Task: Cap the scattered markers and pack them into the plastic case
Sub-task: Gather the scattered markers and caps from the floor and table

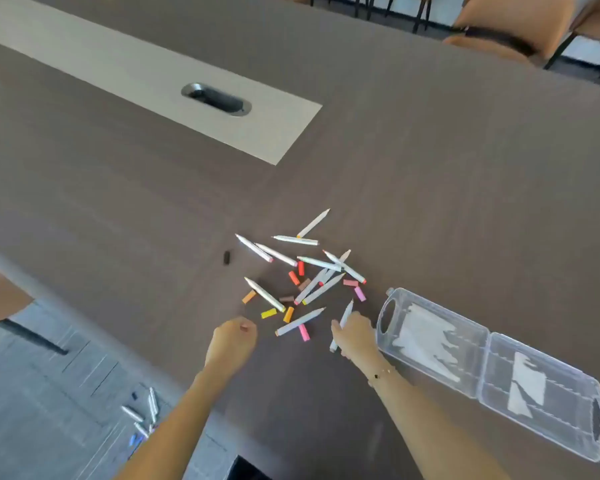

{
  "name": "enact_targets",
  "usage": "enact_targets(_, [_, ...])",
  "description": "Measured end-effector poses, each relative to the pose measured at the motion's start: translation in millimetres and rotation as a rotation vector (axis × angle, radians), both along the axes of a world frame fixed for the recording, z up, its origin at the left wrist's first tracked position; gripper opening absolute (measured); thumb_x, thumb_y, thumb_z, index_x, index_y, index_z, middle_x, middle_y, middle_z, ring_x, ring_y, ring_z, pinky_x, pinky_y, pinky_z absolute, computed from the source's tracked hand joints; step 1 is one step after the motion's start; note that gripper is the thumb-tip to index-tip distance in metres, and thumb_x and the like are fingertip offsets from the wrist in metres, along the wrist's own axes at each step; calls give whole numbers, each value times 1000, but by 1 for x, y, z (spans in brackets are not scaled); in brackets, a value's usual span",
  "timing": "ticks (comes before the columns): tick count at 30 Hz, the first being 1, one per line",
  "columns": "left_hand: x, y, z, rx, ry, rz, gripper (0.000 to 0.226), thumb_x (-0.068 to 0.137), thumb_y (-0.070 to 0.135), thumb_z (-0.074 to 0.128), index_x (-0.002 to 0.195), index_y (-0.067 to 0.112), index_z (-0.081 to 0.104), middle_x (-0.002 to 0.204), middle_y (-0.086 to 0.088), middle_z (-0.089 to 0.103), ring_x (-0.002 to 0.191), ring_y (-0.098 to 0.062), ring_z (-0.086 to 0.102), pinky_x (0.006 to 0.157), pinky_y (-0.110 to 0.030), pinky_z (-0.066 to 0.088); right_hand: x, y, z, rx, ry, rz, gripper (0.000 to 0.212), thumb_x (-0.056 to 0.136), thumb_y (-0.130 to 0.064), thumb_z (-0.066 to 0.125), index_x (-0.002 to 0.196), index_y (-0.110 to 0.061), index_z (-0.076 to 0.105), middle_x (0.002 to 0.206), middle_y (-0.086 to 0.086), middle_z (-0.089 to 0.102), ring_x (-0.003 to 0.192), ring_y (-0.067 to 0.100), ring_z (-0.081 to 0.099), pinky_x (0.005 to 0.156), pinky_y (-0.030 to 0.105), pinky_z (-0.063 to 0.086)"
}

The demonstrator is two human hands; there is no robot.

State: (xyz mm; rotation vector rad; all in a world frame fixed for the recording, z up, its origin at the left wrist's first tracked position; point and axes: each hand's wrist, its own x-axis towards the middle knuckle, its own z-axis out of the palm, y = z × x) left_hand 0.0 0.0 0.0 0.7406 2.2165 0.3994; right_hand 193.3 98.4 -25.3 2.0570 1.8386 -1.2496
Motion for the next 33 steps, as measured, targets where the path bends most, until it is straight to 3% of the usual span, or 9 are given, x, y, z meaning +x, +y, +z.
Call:
enact_targets(4, [-15, 10, -7, 1, -36, 84, 23, 90, 24, 46, 81, 13, 63, 79, -3, 65, 70, -18, 57, 50, -22, 40, -19, 3, -8, 3, -89, -124, 26, 95, -22, 47, 109, -1, 52, 107, 13, 65, 96, 30, 66, 68, 27, 45])
enact_targets(7, [-25, 31, -15, 39, -44, 126, 22, 91, 27, 50, 84, 11, 64, 80, -1, 63, 66, -14, 54, 49, -21, 38, -31, 3, -13, -32, -170, -143, 29, 92, -28, 45, 108, -6, 55, 103, 10, 68, 91, 28, 68, 73, 28, 51])
enact_targets(12, [-32, 74, -31, 0, -83, 261, 46, 87, 30, 59, 51, 11, 38, 49, 1, 39, 43, -16, 35, 45, -20, 31, -36, -1, -16, -54, -81, -277, 27, 96, -21, 39, 112, -1, 51, 109, 14, 60, 97, 32, 61, 67, 30, 45])
enact_targets(15, [-30, 96, -37, -63, -70, 269, 39, 84, 31, 63, 59, 11, 42, 54, -1, 45, 43, -15, 43, 44, -20, 33, -42, -4, -22, -89, -29, -325, 26, 99, -16, 37, 114, 0, 51, 112, 18, 58, 84, 24, 58, 61, 24, 46])
enact_targets(19, [-27, 109, -46, -90, -3, 160, 25, 84, 27, 66, 76, 6, 55, 57, -1, 49, 49, -16, 51, 45, -20, 38, -59, -9, -34, -105, -27, -416, 32, 93, -34, 50, 104, -6, 61, 87, 6, 63, 62, 12, 58, 45, 17, 39])
enact_targets(23, [-22, 116, -47, -137, 33, 117, 22, 86, 27, 65, 94, 6, 61, 69, -2, 55, 66, -21, 62, 49, -23, 44, -82, -12, -39, -142, -60, -447, 36, 89, -44, 57, 102, -11, 62, 96, 4, 66, 77, 16, 66, 60, 19, 50])
enact_targets(26, [-18, 119, -48, -157, 3, 122, 13, 84, 16, 63, 80, 6, 56, 61, -1, 49, 55, -17, 52, 43, -20, 36, -89, -11, -41, -122, -70, -488, 32, 89, -42, 58, 101, -13, 62, 87, 1, 61, 75, 16, 65, 62, 20, 51])
enact_targets(28, [-16, 120, -48, -155, -15, 131, 23, 81, 14, 63, 66, 10, 47, 57, -1, 44, 48, -13, 46, 42, -20, 33, -88, -9, -41, -131, -61, -518, 29, 88, -40, 59, 96, -13, 61, 81, 0, 58, 71, 16, 63, 60, 19, 51])
enact_targets(33, [-21, 122, -37, -150, 10, 14, 23, 84, 24, 55, 67, 12, 46, 57, 1, 42, 46, -11, 42, 42, -20, 30, -91, -7, -34, -137, -18, -565, 33, 87, -40, 59, 66, -21, 44, 67, -2, 50, 66, 17, 59, 66, 22, 52])
